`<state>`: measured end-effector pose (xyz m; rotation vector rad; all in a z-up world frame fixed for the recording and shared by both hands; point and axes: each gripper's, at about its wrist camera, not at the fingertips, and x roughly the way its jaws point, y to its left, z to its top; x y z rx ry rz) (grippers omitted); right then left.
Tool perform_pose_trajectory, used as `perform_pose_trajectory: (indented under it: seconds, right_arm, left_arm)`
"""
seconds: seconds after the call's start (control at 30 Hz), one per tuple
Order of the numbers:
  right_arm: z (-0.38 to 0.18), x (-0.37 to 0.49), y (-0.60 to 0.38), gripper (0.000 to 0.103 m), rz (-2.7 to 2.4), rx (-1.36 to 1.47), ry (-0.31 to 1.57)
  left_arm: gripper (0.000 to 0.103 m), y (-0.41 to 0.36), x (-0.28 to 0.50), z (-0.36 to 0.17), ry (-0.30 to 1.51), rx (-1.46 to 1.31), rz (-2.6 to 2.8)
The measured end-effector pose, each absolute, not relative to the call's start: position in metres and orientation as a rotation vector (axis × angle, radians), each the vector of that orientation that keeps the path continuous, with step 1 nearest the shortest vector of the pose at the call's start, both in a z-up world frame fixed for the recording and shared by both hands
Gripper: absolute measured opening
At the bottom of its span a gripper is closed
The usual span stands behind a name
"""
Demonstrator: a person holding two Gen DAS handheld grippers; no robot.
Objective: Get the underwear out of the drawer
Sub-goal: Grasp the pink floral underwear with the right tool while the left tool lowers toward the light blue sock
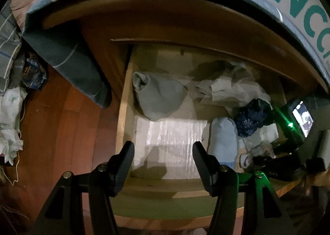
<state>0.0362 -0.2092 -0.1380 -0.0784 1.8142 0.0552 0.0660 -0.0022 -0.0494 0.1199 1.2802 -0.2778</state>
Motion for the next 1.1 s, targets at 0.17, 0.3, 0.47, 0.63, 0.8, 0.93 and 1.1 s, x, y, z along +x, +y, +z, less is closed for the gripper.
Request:
perform_pose_trajectory:
  seconds: [0.17,0.3,0.47,0.63,0.8,0.93,1.1]
  right_arm:
    - [-0.118,0.013,-0.23,0.028,0.017,0.064,1.707]
    - [-0.104,0.0,-0.244,0.028,-0.022,0.165,1.626]
    - [-0.082,-0.013,-0.256,0.028,-0.069,0.278,1.52]
    - [-0.074,0.0,-0.273,0.028,-0.08,0.322,1.46]
    - [-0.07,0.006,-0.28,0.028,-0.06,0.339,1.448]
    - [-0.071,0.003,-0.274,0.028,-0.07,0.312,1.434]
    - [-0.061,0.001,-0.277,0.028,-0.087,0.255,1.412]
  left_arm:
    - [0.06,-0.012,0.062,-0.057,1.328,0.089,-0.334]
    - [0.06,-0.027,0.058,-0.062,1.358,0.08,-0.384]
    - [0.061,-0.048,0.051,-0.074,1.417,0.102,-0.444]
    - [0.062,-0.062,0.046,-0.081,1.445,0.118,-0.466]
    - [0.062,-0.07,0.052,-0.09,1.492,0.079,-0.451]
    - [0.062,-0.079,0.059,-0.1,1.527,0.105,-0.448]
    - [0.062,-0.098,0.066,-0.108,1.52,0.191,-0.434]
